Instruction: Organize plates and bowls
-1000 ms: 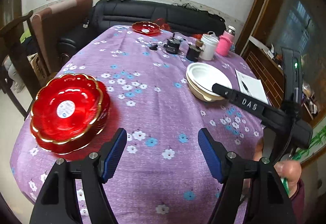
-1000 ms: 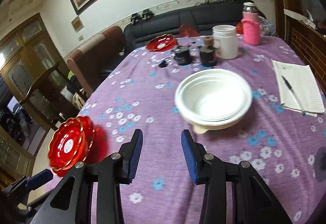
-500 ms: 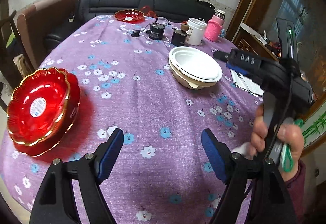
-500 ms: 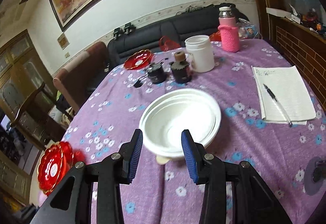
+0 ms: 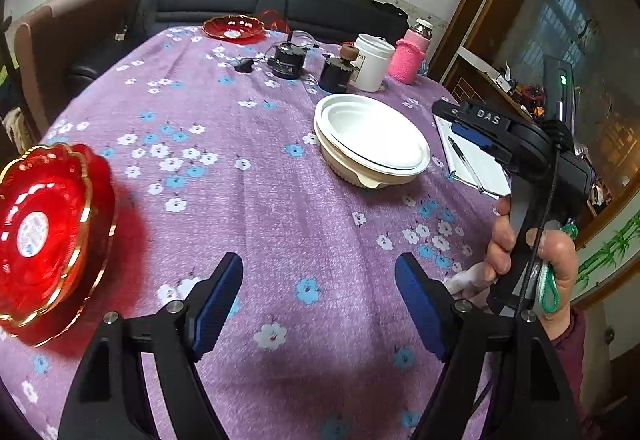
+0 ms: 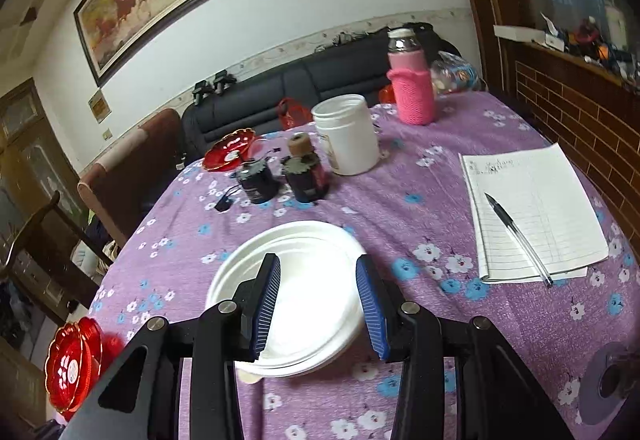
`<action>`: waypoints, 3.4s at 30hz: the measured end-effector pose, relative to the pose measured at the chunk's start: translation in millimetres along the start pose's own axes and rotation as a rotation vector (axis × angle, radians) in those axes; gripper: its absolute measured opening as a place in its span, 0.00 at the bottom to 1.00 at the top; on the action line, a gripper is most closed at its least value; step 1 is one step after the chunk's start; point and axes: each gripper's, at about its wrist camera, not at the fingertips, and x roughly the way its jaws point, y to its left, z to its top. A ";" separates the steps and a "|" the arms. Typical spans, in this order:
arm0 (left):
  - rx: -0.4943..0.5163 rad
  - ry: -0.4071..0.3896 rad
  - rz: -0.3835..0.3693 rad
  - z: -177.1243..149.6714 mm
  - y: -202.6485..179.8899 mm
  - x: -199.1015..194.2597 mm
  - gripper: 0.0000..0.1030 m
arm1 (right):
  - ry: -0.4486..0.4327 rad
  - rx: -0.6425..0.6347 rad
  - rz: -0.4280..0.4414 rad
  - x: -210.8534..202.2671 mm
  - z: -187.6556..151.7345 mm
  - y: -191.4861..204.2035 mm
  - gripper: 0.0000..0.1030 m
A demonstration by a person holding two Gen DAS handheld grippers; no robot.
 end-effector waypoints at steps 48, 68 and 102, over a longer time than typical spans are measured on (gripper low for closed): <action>-0.033 0.052 -0.006 -13.5 2.6 27.7 0.75 | 0.128 -0.149 0.621 -5.3 -34.2 61.1 0.11; -0.047 0.063 0.029 -26.2 15.2 18.1 0.75 | 0.186 -0.014 0.353 19.8 -26.3 17.0 0.13; -0.164 -0.049 -0.078 -25.8 100.6 -50.5 0.76 | 0.234 -0.321 -0.067 73.1 32.6 167.0 0.48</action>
